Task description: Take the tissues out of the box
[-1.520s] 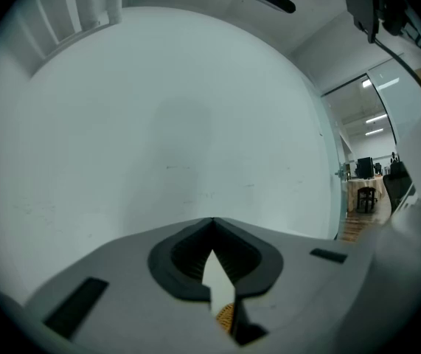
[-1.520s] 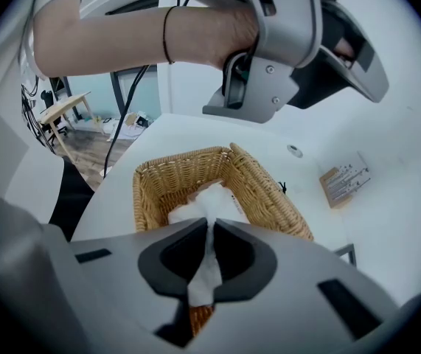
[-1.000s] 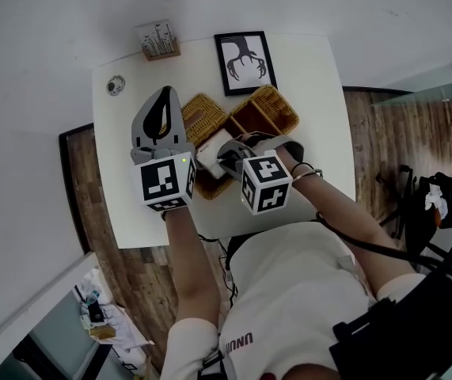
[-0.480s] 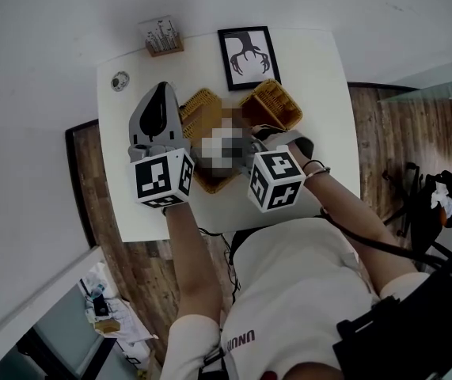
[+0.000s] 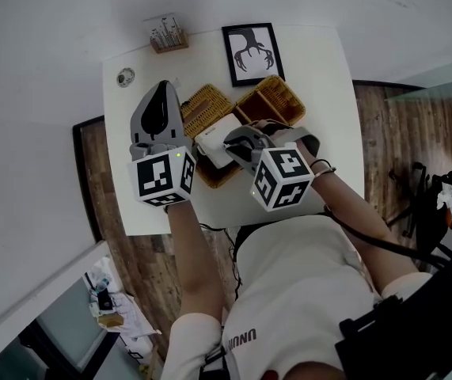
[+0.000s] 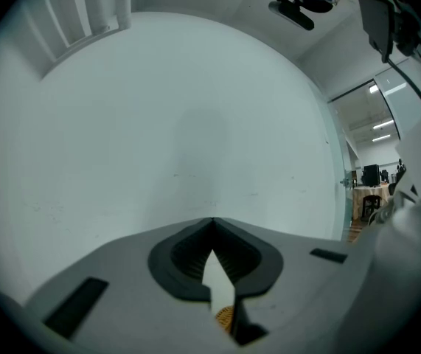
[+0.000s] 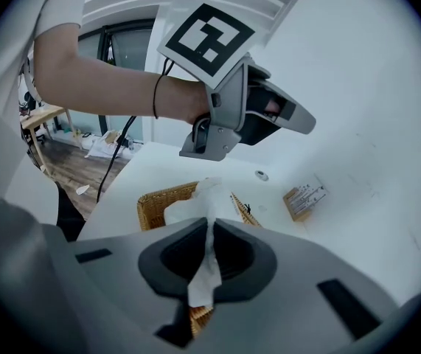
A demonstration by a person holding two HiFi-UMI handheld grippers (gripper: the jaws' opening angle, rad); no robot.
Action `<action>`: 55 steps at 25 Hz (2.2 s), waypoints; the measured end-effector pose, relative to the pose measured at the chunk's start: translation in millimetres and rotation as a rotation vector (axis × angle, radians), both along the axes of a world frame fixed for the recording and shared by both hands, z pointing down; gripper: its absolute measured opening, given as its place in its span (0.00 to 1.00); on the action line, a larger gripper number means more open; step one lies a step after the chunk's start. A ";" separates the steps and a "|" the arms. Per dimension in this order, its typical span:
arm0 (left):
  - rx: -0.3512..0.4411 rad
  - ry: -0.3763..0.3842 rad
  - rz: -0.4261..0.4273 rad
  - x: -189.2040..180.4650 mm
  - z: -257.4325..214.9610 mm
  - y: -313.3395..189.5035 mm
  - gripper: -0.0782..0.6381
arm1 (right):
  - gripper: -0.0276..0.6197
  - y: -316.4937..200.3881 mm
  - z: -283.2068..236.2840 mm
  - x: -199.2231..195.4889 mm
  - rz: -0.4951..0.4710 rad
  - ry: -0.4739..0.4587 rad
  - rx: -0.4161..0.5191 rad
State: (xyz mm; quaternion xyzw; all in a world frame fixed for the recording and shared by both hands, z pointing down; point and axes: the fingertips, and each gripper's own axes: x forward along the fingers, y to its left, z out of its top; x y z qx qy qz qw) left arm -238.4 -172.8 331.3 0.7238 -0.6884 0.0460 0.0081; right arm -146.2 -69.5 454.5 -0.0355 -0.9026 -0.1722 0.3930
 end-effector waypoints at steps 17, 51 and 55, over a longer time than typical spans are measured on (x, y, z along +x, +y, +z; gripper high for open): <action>0.027 0.020 0.003 6.4 -14.1 6.6 0.13 | 0.09 -25.2 -43.3 6.3 0.101 -0.124 0.095; 0.034 0.007 0.024 19.0 -19.2 3.4 0.13 | 0.09 -70.0 -103.4 34.0 0.305 -0.305 0.240; 0.030 0.007 0.025 19.1 -18.4 3.3 0.13 | 0.09 -72.3 -111.5 35.4 0.318 -0.321 0.255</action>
